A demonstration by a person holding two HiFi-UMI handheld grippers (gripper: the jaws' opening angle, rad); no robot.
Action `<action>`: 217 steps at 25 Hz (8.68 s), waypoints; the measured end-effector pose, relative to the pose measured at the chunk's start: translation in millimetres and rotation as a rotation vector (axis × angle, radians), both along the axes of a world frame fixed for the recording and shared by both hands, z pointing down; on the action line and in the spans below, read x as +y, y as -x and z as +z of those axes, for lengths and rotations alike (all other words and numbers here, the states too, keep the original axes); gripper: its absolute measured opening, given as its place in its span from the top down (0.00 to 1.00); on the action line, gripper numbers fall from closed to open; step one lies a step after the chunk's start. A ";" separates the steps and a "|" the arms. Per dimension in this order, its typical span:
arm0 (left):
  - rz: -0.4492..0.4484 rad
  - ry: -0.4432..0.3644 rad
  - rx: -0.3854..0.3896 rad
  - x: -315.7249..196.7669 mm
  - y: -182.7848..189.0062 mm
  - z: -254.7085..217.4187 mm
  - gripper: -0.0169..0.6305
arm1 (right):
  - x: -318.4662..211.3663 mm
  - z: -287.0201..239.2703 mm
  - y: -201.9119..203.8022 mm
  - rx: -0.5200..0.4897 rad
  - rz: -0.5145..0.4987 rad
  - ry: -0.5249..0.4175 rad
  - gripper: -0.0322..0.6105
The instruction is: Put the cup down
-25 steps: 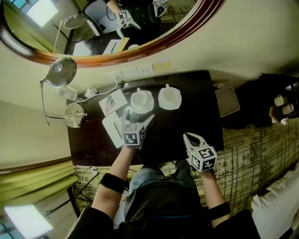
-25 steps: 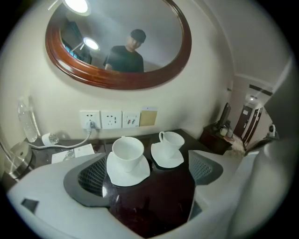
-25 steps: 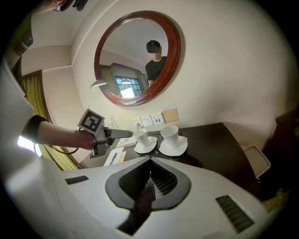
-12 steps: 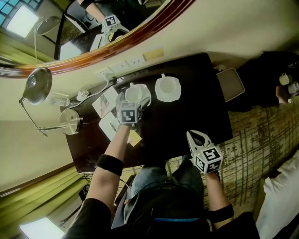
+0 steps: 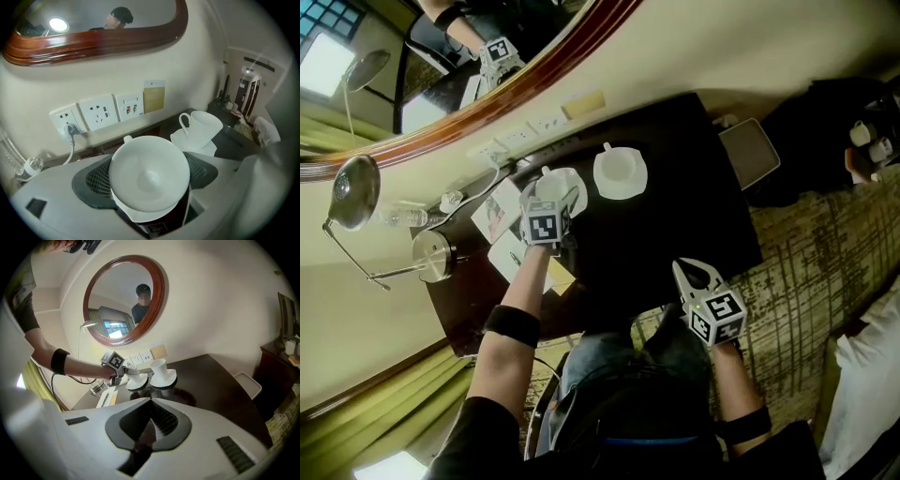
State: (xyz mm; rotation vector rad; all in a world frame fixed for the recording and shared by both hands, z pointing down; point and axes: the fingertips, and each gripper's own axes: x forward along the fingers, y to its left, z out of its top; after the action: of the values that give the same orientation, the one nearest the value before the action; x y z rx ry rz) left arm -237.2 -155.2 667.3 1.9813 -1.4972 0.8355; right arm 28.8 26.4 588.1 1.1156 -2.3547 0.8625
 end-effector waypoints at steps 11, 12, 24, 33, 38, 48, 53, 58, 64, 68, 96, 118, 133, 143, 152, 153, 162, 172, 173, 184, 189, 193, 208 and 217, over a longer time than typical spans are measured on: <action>0.039 -0.049 0.010 13.8 -14.7 -18.2 0.30 | 1.8 -2.3 -3.8 -0.009 0.008 -0.016 0.95; 0.045 -0.058 0.019 18.3 -19.5 -21.8 0.30 | 2.2 -0.1 -5.5 -0.007 0.009 -0.018 0.95; 0.061 -0.046 0.079 82.5 -92.1 -23.7 0.30 | 1.9 -4.5 -8.8 -0.020 -0.020 -0.007 0.95; 0.063 -0.006 0.089 103.6 -126.9 0.5 0.30 | 3.7 1.2 -31.6 -0.004 -0.017 0.004 0.95; 0.060 -0.020 0.078 106.8 -129.8 7.0 0.30 | -0.8 -1.2 -39.6 -0.005 -0.005 -0.001 0.95; 0.085 -0.051 0.054 110.0 -136.9 6.7 0.17 | -7.6 -2.0 -34.3 -0.009 -0.037 -0.003 0.95; 0.084 -0.061 0.039 113.0 -134.8 -13.2 0.16 | -14.4 -12.8 -24.7 -0.025 -0.081 0.000 0.95; 0.055 -0.076 0.035 127.5 -133.6 -44.9 0.16 | -22.9 -20.2 -20.1 -0.026 -0.148 -0.012 0.95; 0.047 -0.111 0.077 151.9 -149.7 -90.6 0.27 | -40.2 -33.4 -19.5 -0.029 -0.212 -0.054 0.95; 0.029 -0.140 0.092 165.3 -155.8 -112.3 0.48 | -49.6 -43.2 -19.4 -0.034 -0.237 -0.075 0.95; -0.157 -0.204 0.242 203.3 -115.5 -155.9 0.97 | -51.1 -48.9 -8.7 0.003 -0.331 -0.071 0.95; -0.263 -0.212 0.248 192.7 -136.4 -154.4 0.97 | -119.0 26.6 8.2 0.130 -0.423 -0.140 0.53; -0.393 -0.221 0.264 170.4 -129.6 -124.1 0.97 | -200.0 67.2 105.5 0.155 -0.600 -0.192 0.14; -0.472 -0.203 0.283 178.2 -118.6 -104.9 0.97 | -216.3 80.6 140.7 0.153 -0.637 -0.241 0.13; -0.488 -0.187 0.268 189.5 -107.7 -100.8 0.97 | -218.2 77.1 150.1 0.114 -0.653 -0.244 0.27; -0.484 -0.186 0.268 189.9 -108.2 -100.9 0.97 | -218.3 77.0 149.9 0.111 -0.648 -0.246 0.27; -0.482 -0.182 0.271 197.9 -102.8 -102.3 0.97 | -208.5 40.9 133.7 0.081 -0.616 -0.297 0.27; -0.433 -0.169 0.278 206.4 -105.5 -103.4 0.97 | -157.6 42.1 69.1 0.117 -0.529 -0.250 0.27; -0.426 -0.167 0.278 207.7 -106.8 -103.7 0.97 | -153.0 45.2 63.0 0.122 -0.522 -0.242 0.27; -0.415 -0.169 0.266 213.6 -107.2 -107.5 0.97 | -130.3 70.6 35.1 0.137 -0.500 -0.199 0.26; -0.426 -0.173 0.263 214.9 -105.8 -112.7 0.97 | -124.9 82.4 29.9 0.147 -0.497 -0.189 0.26; -0.432 -0.176 0.265 217.7 -103.3 -109.8 0.97 | -123.1 85.7 28.5 0.131 -0.496 -0.205 0.26; -0.415 -0.193 0.274 206.9 -99.4 -120.3 0.97 | -123.3 73.8 14.3 0.157 -0.466 -0.200 0.20; -0.346 -0.237 0.291 199.8 -90.4 -139.2 0.97 | -104.5 8.8 6.5 0.143 -0.423 -0.172 0.26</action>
State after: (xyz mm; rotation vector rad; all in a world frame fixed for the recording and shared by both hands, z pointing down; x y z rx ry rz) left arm -146.7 44.6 528.1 1.8273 -1.7507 0.2239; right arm 22.3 -78.1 597.0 0.6690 -2.4455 0.4237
